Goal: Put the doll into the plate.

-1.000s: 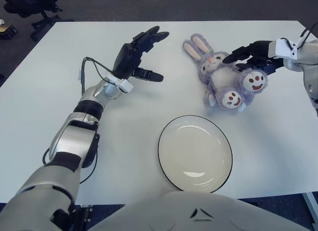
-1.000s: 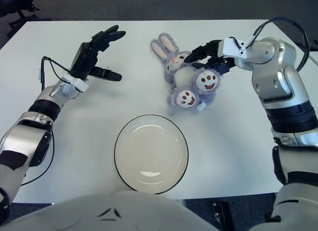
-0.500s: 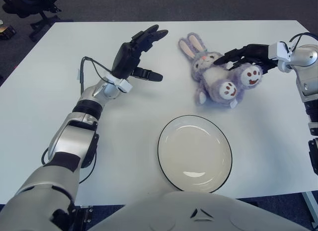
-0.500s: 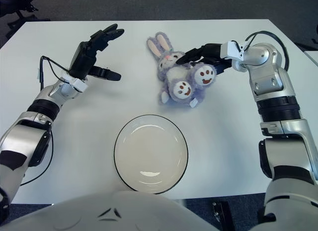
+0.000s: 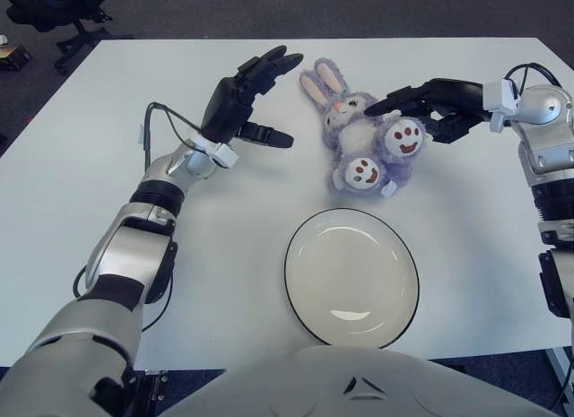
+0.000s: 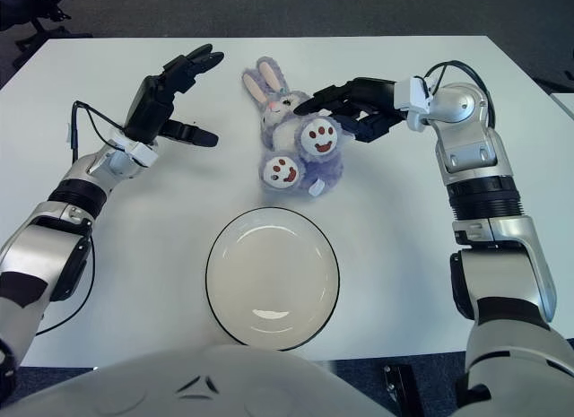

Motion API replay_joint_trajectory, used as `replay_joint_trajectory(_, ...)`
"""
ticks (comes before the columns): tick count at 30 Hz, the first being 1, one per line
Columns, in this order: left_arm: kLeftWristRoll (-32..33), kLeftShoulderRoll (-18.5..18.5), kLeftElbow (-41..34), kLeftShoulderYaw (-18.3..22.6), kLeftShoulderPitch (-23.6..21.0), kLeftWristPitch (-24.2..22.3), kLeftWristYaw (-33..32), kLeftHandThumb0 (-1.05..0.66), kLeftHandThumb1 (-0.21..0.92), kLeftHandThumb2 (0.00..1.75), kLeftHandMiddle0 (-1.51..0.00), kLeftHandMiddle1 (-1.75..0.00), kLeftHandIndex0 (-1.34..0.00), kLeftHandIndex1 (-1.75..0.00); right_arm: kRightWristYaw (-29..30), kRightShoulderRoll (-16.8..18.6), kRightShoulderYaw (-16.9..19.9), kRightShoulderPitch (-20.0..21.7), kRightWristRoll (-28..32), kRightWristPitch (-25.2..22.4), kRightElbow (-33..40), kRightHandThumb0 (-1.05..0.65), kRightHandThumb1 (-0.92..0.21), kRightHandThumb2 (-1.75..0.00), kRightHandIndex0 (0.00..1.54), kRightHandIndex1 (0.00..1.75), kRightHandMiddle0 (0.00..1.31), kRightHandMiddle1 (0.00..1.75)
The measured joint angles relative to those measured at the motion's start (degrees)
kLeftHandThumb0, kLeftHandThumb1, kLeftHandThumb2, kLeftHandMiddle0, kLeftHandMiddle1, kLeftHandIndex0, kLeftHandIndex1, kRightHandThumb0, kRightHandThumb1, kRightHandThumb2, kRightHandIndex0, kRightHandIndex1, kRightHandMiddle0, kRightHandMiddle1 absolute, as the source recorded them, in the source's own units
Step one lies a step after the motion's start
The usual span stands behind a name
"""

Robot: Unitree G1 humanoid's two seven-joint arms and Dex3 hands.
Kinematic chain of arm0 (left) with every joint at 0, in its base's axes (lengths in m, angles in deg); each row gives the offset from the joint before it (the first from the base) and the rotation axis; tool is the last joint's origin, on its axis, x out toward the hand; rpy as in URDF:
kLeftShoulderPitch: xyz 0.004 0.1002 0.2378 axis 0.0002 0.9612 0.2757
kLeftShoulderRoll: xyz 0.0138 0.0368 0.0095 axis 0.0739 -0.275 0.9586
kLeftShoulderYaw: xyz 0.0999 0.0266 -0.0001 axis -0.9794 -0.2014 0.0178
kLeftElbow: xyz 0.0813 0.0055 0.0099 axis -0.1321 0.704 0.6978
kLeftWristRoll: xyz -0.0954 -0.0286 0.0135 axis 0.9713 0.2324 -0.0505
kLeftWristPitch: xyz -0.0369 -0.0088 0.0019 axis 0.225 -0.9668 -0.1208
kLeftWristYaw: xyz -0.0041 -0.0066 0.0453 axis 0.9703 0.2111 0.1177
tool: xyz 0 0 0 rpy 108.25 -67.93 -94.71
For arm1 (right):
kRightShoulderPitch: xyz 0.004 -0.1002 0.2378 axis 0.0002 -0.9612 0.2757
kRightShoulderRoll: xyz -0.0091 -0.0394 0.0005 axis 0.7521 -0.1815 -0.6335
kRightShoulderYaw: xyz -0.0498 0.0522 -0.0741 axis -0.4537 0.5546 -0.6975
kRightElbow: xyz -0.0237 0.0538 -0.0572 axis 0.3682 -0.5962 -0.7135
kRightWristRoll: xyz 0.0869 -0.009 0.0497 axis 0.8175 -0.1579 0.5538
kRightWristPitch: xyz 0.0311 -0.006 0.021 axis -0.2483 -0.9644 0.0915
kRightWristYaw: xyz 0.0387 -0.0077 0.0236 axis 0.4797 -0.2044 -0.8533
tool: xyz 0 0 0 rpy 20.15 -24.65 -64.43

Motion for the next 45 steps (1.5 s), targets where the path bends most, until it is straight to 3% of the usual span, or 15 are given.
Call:
replay_joint_trajectory(5,0.0,0.0,0.0,-0.2,0.0,0.2,0.0,-0.36,0.92,0.08,-0.48,-0.01,-0.33,-0.28,0.0,0.7,0.5,-1.2,1.6,0.8,0.9,-0.58,-0.92,-0.86,0.73,0.01,0.51,0.06)
replay_joint_trajectory(20,0.4,0.1,1.7,-0.3,0.0,2.0,1.0,-0.35,0.92,0.07,-0.55,-0.05,-0.4,-0.3,-3.1,2.5,0.7,-1.5,4.2,11.5,-4.9,-0.56,-0.92,-0.84,0.7,0.0,0.52,0.07)
replay_joint_trajectory(23,0.9,0.1,2.8,-0.4,-0.2,2.1,2.0,-0.35,0.92,0.07,-0.46,-0.28,-0.33,-0.54,-3.6,2.6,0.7,-1.2,4.2,12.6,-5.9,-0.56,-0.92,-0.85,0.69,0.0,0.52,0.07)
replay_joint_trajectory(25,1.6,0.1,3.9,-0.7,-0.5,2.4,3.3,-0.36,0.92,0.05,-0.36,-0.56,-0.27,-0.71,-3.8,2.6,0.7,-1.0,4.2,13.1,-6.2,-0.56,-0.92,-0.85,0.68,0.0,0.52,0.07)
replay_joint_trajectory(31,4.4,0.2,7.3,-1.8,-2.8,2.6,10.6,-0.41,0.92,0.03,-0.3,-0.76,-0.23,-0.84,-4.1,2.6,0.8,-0.8,4.2,13.8,-7.1,-0.56,-0.92,-0.86,0.68,0.0,0.52,0.07)
replay_joint_trajectory(38,5.4,2.3,12.0,-4.8,-9.9,-0.3,26.3,-0.47,0.88,0.0,-0.4,-0.37,-0.27,-0.51,-3.0,3.8,1.6,-0.9,4.9,13.3,-7.0,-0.56,-0.92,-0.87,0.7,0.01,0.53,0.08)
replay_joint_trajectory(41,3.9,3.1,12.1,-6.1,-12.6,-1.7,26.9,-0.51,0.87,0.0,-0.46,-0.15,-0.33,-0.3,-2.7,4.2,2.6,-2.1,7.3,9.7,-5.1,-0.56,-0.92,-0.86,0.74,0.03,0.54,0.09)
replay_joint_trajectory(45,0.3,3.7,11.1,-7.8,-14.6,-2.9,23.2,-0.53,0.86,0.0,-0.49,-0.05,-0.37,-0.21,-2.2,4.7,3.6,-4.2,11.0,2.8,-1.1,-0.56,-0.92,-0.86,0.76,0.04,0.55,0.09)
